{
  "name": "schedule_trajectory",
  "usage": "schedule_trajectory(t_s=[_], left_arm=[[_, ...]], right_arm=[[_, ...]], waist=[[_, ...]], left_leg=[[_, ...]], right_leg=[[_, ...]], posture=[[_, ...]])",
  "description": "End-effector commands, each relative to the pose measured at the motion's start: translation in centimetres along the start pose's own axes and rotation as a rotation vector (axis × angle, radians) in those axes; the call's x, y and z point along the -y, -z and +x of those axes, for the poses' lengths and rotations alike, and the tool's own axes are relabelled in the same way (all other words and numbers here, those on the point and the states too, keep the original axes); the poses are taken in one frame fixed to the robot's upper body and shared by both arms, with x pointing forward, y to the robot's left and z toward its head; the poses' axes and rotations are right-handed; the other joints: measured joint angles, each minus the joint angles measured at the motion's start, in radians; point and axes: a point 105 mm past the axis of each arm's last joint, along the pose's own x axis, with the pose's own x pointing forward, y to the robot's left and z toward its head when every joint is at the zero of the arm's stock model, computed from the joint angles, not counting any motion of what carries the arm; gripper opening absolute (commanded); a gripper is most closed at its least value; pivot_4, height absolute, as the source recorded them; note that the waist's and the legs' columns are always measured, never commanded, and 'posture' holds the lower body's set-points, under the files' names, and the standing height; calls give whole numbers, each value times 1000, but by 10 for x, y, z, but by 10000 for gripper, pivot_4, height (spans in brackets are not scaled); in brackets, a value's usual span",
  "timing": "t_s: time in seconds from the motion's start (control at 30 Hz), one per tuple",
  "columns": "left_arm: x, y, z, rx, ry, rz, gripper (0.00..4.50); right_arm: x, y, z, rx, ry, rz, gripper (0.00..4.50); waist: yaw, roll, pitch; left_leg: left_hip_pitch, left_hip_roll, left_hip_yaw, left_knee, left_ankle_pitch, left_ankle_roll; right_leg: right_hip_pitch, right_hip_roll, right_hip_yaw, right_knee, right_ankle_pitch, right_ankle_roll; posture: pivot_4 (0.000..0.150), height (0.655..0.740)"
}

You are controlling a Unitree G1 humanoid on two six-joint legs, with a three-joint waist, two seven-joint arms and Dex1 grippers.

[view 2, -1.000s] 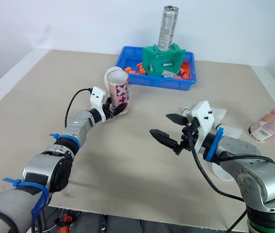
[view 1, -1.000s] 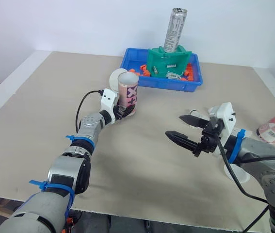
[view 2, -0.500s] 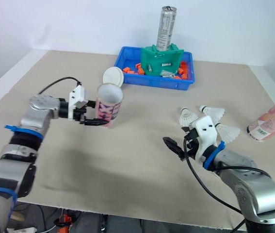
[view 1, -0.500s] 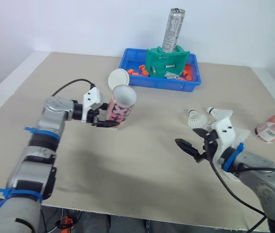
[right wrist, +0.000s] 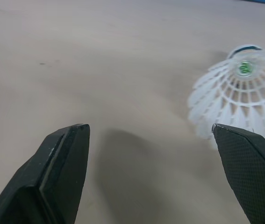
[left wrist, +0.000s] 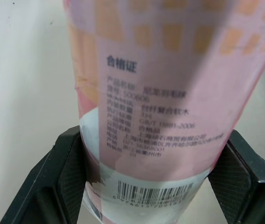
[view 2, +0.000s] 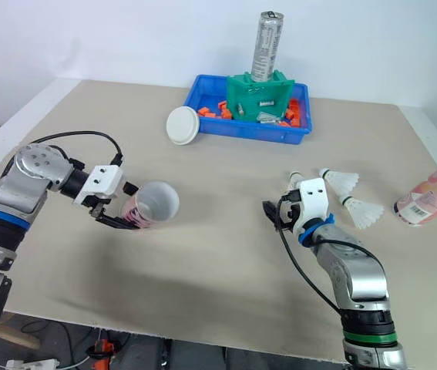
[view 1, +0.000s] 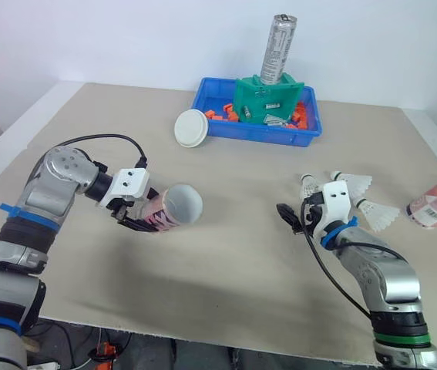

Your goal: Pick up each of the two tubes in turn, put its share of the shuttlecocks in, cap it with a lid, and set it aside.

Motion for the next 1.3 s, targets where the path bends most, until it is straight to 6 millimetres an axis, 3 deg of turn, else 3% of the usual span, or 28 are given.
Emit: schedule_trajectory(t_s=[0.03,0.33,0.37,0.43,0.57,0.6,0.63,0.67,0.7,0.87,1.03,1.1,1.13,1.2,1.3], left_arm=[[8,3,2,-8,29,-9,35177],[11,3,4,3,40,-17,35177],[11,3,4,3,39,-19,33963],[11,3,5,7,36,-23,33963],[11,2,6,41,34,-41,33963],[11,1,7,49,34,-45,33963],[12,0,7,55,35,-47,33963],[12,0,7,60,35,-48,33963],[12,0,8,63,35,-50,33963],[11,-1,9,84,31,-62,33963],[12,2,11,85,42,-79,33963],[12,4,13,88,48,-96,33963],[12,4,14,95,51,-106,33963],[12,4,16,116,52,-130,33963],[9,2,15,152,43,-153,33963]], right_arm=[[3,-19,4,63,17,-40,45000],[26,-14,33,26,168,-88,45000],[26,-13,34,25,173,-89,40956],[27,-13,36,28,178,-90,37064],[23,-13,37,40,166,-87,16846],[22,-13,37,42,164,-89,9467],[21,-14,36,45,160,-89,7336],[20,-15,35,49,150,-90,1912],[18,-18,34,57,140,-96,314],[13,-36,29,102,120,-134,314],[-5,-85,17,250,44,-253,314],[-31,-117,-2,367,-107,-395,314],[-49,-124,-13,393,-219,-480,314],[-91,-120,-43,375,-521,-657,314],[-101,-117,-58,311,-653,-783,314]], waist=[[0,0,0],[-1,0,0],[-1,0,0],[-1,0,0],[-1,0,0],[-1,0,0],[0,0,0],[0,1,0],[0,1,0],[-1,1,0],[0,1,0],[-1,2,0],[0,3,0],[2,5,0],[2,4,-1]], left_leg=[[0,0,0,0,0,0],[1,0,0,0,0,0],[1,0,0,0,0,0],[1,0,0,0,0,0],[1,0,0,0,0,0],[0,0,0,0,0,0],[0,0,0,0,0,0],[0,0,0,0,0,0],[0,0,0,0,0,0],[0,0,0,0,0,0],[0,0,0,0,0,0],[0,0,0,0,0,0],[0,0,0,0,0,0],[0,-1,0,0,0,0],[0,0,-1,-1,-1,1]], right_leg=[[0,0,0,0,0,0],[0,0,0,0,1,0],[0,0,0,0,1,0],[0,0,0,0,1,0],[0,0,0,0,1,0],[0,0,0,0,1,0],[0,0,0,0,1,0],[0,0,0,0,1,0],[0,0,0,0,1,0],[0,0,0,0,1,0],[0,0,0,0,1,0],[0,0,0,0,1,0],[0,0,0,0,1,0],[0,-1,0,0,0,1],[1,-1,-2,0,-2,0]], posture=[[1500,7400],[1500,7400],[1500,7400],[1500,7400],[1500,7400],[1500,7400],[1500,7400],[1500,7400],[1500,7400],[1500,7400],[1500,7400],[1500,7400],[1500,7400],[1500,7400],[1500,7400]])
